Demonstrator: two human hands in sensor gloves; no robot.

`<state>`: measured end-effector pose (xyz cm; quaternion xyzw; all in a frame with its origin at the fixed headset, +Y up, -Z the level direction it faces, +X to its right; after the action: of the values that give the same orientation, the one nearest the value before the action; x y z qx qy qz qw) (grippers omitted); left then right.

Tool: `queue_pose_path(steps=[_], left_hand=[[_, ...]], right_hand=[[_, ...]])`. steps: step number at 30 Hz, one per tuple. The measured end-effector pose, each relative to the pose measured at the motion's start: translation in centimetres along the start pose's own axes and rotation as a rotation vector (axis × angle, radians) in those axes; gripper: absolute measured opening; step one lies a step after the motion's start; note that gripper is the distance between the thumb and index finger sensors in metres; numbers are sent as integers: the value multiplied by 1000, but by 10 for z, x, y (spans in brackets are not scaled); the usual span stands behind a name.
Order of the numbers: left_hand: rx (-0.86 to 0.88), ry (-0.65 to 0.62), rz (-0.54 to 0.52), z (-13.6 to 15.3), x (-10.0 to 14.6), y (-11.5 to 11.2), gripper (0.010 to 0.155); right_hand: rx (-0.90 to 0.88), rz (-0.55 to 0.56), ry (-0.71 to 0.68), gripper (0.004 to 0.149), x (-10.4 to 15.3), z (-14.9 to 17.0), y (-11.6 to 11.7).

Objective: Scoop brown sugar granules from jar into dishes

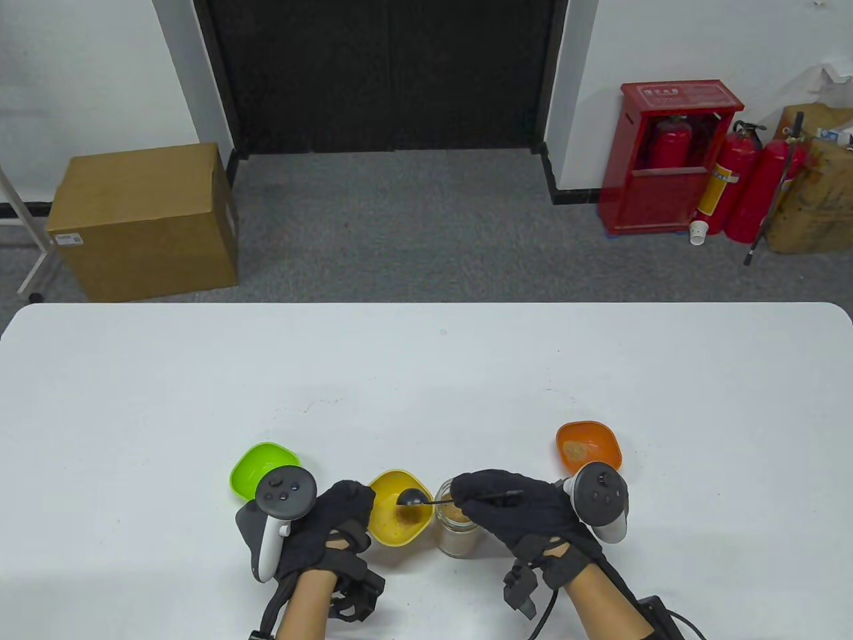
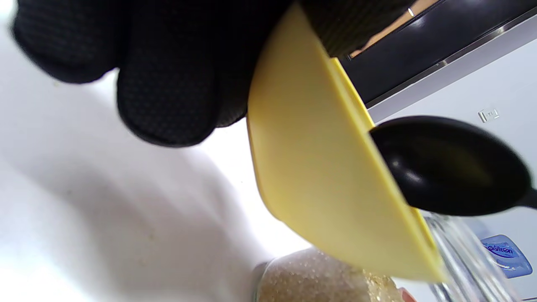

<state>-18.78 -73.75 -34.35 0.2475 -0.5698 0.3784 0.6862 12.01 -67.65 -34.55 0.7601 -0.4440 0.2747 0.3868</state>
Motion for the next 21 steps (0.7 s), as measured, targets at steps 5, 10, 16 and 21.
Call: queue_pose_path(steps=[5, 10, 16, 21], left_hand=[[31, 2, -6, -1, -6, 1, 53], [49, 31, -14, -3, -19, -1, 54], [16, 81, 19, -10, -42, -10, 54], [4, 121, 45, -22, -66, -23, 55]], right_hand=[[-79, 163, 39, 38, 5, 2, -19], [-137, 321, 82, 38, 14, 4, -47], [-186, 412, 137, 42, 24, 10, -72], [-183, 432, 182, 42, 29, 16, -84]])
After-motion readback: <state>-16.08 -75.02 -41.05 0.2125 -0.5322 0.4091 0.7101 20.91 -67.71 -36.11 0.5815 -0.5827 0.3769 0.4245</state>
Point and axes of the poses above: the tracker on the back of each hand, its own z axis roughly to the little-finger side, its own x axis roughly from the fingertips to the wrist, y = z × x, the point moved 3 cm from there along -x, roughly from the wrist to the fingertips, and after that the axes turned 3 degrees about -y, right-handed, at the moved point
